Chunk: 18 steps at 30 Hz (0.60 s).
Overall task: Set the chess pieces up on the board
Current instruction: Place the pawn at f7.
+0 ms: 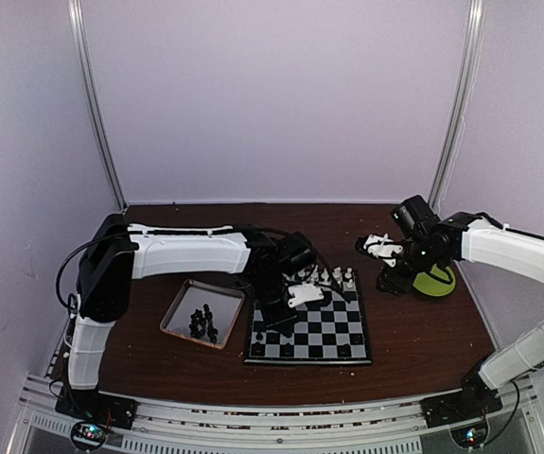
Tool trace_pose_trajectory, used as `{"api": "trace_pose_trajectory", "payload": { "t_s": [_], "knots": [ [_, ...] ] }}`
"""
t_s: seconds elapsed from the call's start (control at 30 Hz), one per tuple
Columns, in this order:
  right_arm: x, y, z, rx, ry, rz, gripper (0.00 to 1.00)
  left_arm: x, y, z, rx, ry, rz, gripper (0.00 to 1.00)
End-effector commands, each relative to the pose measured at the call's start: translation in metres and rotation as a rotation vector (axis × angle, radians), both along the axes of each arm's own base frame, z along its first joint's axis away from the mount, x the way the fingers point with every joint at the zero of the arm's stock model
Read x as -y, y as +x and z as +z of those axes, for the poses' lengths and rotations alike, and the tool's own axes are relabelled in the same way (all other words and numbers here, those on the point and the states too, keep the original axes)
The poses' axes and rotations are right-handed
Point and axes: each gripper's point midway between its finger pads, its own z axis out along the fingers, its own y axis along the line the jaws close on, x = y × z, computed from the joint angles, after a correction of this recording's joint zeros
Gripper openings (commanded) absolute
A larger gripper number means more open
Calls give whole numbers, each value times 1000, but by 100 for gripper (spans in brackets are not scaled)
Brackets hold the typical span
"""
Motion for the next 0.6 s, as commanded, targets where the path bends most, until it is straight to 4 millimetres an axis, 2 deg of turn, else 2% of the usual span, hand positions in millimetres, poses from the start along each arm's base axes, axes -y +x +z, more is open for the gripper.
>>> {"api": "trace_pose_trajectory", "payload": {
  "t_s": [0.0, 0.57],
  "knots": [
    [5, 2, 2, 17, -5, -19, 59, 6, 2, 2, 28, 2, -24, 4],
    [3, 0, -2, -3, -3, -9, 59, 1, 0, -9, 23, 45, -38, 6]
  ]
}}
